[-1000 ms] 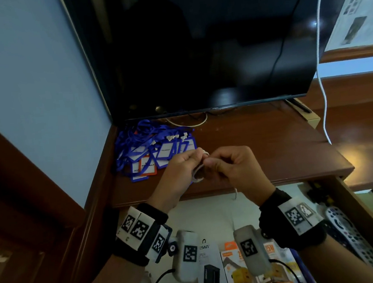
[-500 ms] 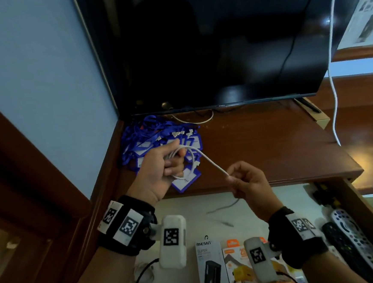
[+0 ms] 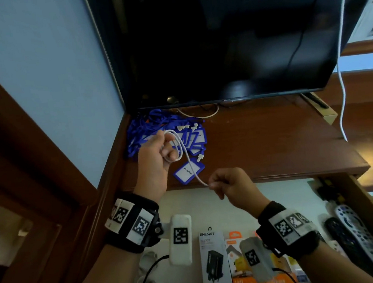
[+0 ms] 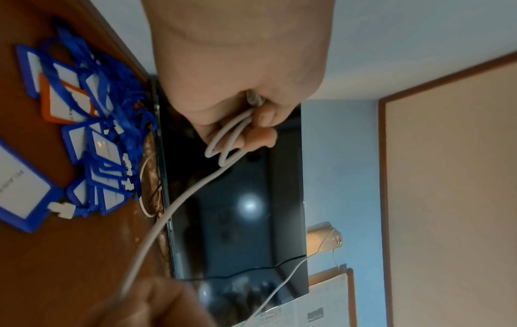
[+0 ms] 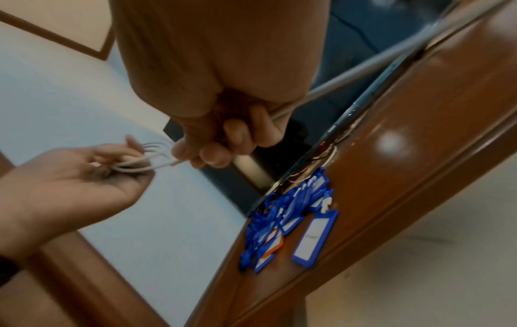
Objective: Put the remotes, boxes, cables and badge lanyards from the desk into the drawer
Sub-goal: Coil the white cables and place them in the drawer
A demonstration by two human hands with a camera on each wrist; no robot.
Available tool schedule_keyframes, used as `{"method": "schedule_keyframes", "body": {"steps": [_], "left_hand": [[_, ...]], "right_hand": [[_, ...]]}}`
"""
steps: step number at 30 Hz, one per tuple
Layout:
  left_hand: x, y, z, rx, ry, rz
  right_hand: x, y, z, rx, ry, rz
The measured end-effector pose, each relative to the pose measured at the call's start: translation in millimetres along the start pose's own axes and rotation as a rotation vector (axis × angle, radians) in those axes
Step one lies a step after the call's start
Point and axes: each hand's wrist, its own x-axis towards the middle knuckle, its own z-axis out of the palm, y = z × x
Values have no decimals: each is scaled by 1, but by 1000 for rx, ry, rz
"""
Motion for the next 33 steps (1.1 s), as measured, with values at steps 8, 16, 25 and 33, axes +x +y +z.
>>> {"method": "schedule_keyframes", "body": {"steps": [8,16,25,33], "left_hand": [[-20,-21,-4,757,-91,134],[-39,-17,3,448,-380,-183],[-34,5,-18,134,-315,-364],[-28,8,-25,36,-109,-214]], "right_hand": [[-1,-43,-1,57,-67,-172],[5,-45,-7,268,172,-162],[-9,-11,-19,406,285,-120],[-11,13,-16,255,360,56]]}}
